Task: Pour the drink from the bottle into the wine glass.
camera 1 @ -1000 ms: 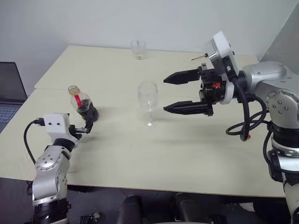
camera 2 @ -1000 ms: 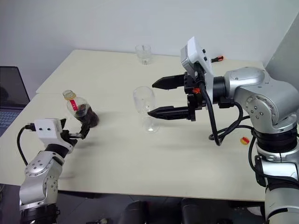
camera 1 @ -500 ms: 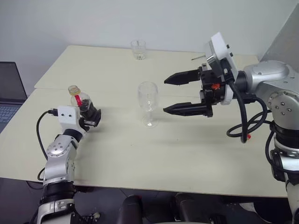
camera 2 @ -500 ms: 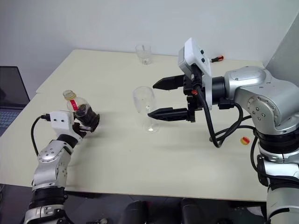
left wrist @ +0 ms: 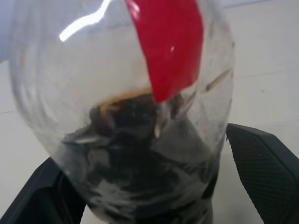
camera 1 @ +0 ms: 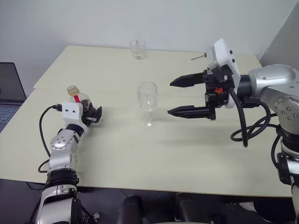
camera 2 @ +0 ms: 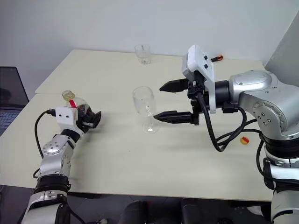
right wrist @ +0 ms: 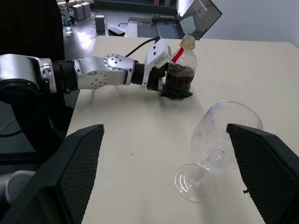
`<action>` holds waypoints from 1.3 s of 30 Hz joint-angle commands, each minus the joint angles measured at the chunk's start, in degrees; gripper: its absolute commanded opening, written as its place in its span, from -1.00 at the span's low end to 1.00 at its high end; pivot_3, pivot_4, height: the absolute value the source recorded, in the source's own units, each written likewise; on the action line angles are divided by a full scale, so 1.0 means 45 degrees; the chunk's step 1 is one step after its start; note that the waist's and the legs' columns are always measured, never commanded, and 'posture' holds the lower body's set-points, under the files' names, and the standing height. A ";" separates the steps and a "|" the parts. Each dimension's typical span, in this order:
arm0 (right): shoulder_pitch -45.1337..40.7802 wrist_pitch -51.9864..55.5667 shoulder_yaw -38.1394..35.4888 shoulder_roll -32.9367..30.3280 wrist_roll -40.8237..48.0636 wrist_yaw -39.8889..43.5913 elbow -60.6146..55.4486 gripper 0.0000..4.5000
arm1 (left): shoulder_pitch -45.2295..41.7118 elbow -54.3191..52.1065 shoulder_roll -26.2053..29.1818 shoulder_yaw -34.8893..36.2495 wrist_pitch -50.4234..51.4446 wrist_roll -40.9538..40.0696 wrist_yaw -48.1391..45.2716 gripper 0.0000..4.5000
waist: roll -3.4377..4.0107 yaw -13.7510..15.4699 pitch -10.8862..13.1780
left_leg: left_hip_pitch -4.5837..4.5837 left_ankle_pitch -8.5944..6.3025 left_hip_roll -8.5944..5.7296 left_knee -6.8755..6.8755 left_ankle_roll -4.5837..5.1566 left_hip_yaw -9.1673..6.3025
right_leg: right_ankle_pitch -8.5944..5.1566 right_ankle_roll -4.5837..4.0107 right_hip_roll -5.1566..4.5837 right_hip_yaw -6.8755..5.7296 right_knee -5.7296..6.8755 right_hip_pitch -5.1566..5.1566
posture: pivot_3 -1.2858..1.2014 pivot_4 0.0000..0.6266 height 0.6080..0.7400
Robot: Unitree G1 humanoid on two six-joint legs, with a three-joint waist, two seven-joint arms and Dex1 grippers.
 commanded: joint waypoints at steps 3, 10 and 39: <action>0.0180 0.0111 -0.0547 -0.0258 0.0221 -0.0412 -0.0535 1.00 | -0.0375 0.0121 0.0359 0.0194 -0.0692 -0.0071 -0.0056 0.47 | 0.0000 0.0000 0.0000 | 0.0000 0.0000 0.0002 0.0000 0.0000 -0.0001 | 0.0000 -0.0001 -0.0001 0.0001 0.0001 0.0000 | 0.03 -0.52 1.00; 0.0998 0.0140 -0.1082 -0.0784 0.0126 -0.0757 -0.0629 1.00 | -0.0755 -0.0207 0.0753 0.0233 -0.0716 -0.0273 -0.0329 -0.41 | -0.0011 0.0006 0.0006 | -0.0002 0.0000 -0.0002 0.0000 0.0000 0.0003 | 0.0001 -0.0001 0.0000 0.0000 -0.0001 0.0002 | 0.03 -0.52 1.00; 0.7335 -0.0298 -0.5050 -0.1090 0.2448 -0.4781 -0.4625 1.00 | -0.8679 0.4367 0.1874 -0.4873 -0.6087 0.4674 -0.2342 -0.59 | -0.0120 0.0148 0.0083 | -0.0012 0.0002 -0.0024 0.0007 -0.0003 0.0022 | -0.0029 0.0088 0.0021 -0.0015 -0.0001 0.0001 | 0.03 -0.52 1.00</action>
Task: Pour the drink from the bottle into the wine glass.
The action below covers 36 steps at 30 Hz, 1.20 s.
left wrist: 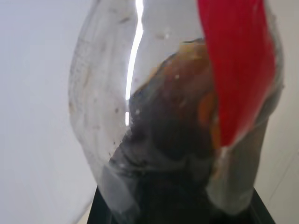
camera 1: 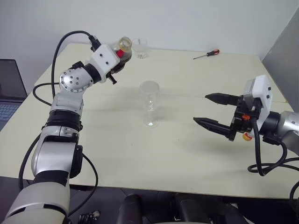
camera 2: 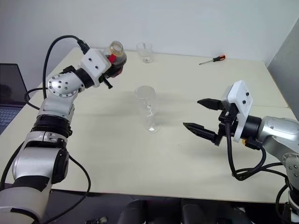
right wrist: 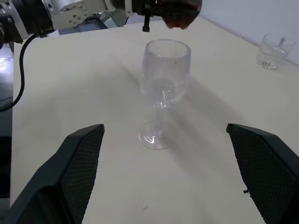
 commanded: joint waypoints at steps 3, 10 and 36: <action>-0.0033 -0.0105 -0.0197 -0.0168 0.0614 -0.0659 -0.0542 1.00 | -0.0699 0.0479 0.0461 -0.0531 -0.2110 0.1257 0.1127 -0.59 | -0.0003 0.0002 0.0003 | -0.0003 0.0000 -0.0001 0.0000 0.0000 0.0000 | 0.0000 0.0000 -0.0004 0.0000 -0.0001 0.0000 | 0.03 -0.52 1.00; -0.0131 -0.0211 0.0201 -0.0215 0.0767 -0.0947 -0.0582 1.00 | -0.0814 0.1029 0.0379 -0.0878 -0.2884 0.2006 0.1878 -0.59 | -0.0004 0.0006 0.0003 | -0.0002 0.0000 -0.0002 0.0005 0.0000 -0.0002 | 0.0001 0.0001 -0.0007 0.0000 0.0007 0.0002 | 0.03 -0.52 1.00; -0.0296 -0.0313 0.0850 -0.0282 0.0811 -0.1245 -0.0541 1.00 | -0.1683 0.1833 0.0911 -0.2733 -0.4855 0.5311 0.5000 -0.59 | -0.0005 0.0006 0.0003 | -0.0002 0.0001 -0.0004 0.0011 0.0000 -0.0001 | 0.0010 -0.0014 -0.0008 0.0001 0.0014 0.0002 | 0.03 -0.52 1.00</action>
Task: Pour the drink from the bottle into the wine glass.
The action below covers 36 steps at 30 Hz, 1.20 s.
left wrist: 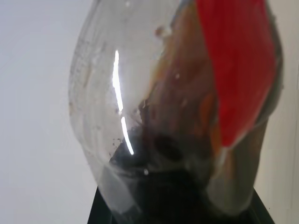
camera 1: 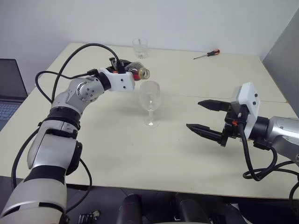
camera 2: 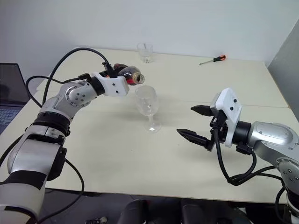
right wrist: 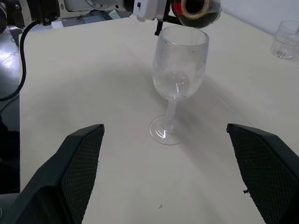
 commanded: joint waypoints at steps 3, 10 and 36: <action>-0.0214 -0.0363 -0.0114 -0.0100 0.0106 -0.0107 -0.0222 1.00 | -0.0742 -0.0117 0.0328 -0.0024 -0.0290 0.0206 0.0693 -0.59 | 0.0000 0.0000 0.0000 | 0.0000 0.0000 0.0000 0.0002 0.0000 0.0001 | 0.0012 -0.0021 -0.0001 -0.0001 0.0001 0.0001 | 0.03 -0.52 1.00; -0.0102 -0.0475 -0.0166 -0.0188 0.0037 -0.0063 -0.0155 1.00 | -0.0949 -0.0194 0.0518 -0.0291 -0.0463 0.0724 0.1190 -0.59 | 0.0000 -0.0001 0.0000 | 0.0000 0.0000 -0.0001 0.0007 0.0000 0.0002 | 0.0025 -0.0040 -0.0001 -0.0002 0.0006 0.0000 | 0.03 -0.52 1.00; -0.0693 -0.0501 0.0057 -0.0524 -0.0006 0.0342 0.0246 1.00 | -0.1352 -0.0363 0.0987 -0.1093 -0.0628 0.2457 0.2628 -0.60 | 0.0000 -0.0003 0.0000 | 0.0003 0.0000 -0.0001 0.0118 0.0000 0.0000 | 0.0020 -0.0035 -0.0004 -0.0002 0.0135 -0.0004 | 0.03 -0.52 1.00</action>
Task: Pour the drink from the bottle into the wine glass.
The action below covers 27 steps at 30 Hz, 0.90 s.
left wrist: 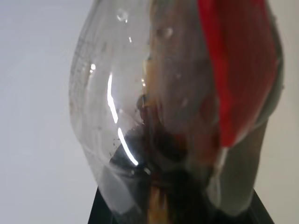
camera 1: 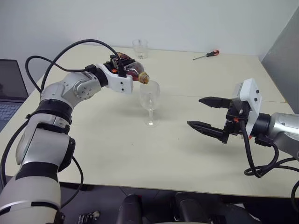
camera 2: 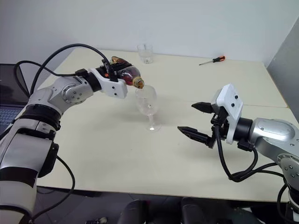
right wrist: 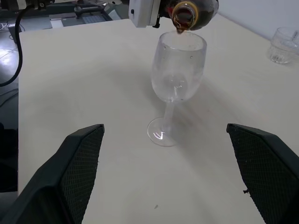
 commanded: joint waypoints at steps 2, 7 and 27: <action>-0.0316 -0.0272 -0.0149 -0.0190 0.0080 0.0028 -0.0165 1.00 | -0.0673 -0.0366 0.0241 0.0062 0.0076 -0.0067 0.0396 -0.60 | 0.0000 0.0002 0.0000 | -0.0001 0.0000 0.0000 0.0010 0.0000 0.0002 | -0.0002 0.0002 -0.0002 0.0001 0.0010 0.0000 | 0.03 -0.52 1.00; -0.0351 -0.0264 -0.0121 -0.0198 0.0110 0.0006 -0.0180 1.00 | -0.0787 -0.0366 0.0288 -0.0053 0.0056 0.0037 0.0489 -0.60 | 0.0000 0.0001 0.0000 | -0.0001 -0.0001 -0.0001 0.0017 0.0000 0.0002 | -0.0002 0.0003 -0.0002 0.0002 0.0021 -0.0001 | 0.03 -0.52 1.00; -0.0571 -0.0311 0.0145 -0.0211 0.0002 0.0175 0.0012 1.00 | -0.0851 -0.0178 0.0399 -0.0316 0.0227 0.0236 0.0830 -0.60 | 0.0000 -0.0001 0.0000 | -0.0001 -0.0001 0.0000 0.0034 0.0000 0.0003 | -0.0003 0.0004 -0.0003 0.0003 0.0037 -0.0002 | 0.03 -0.52 1.00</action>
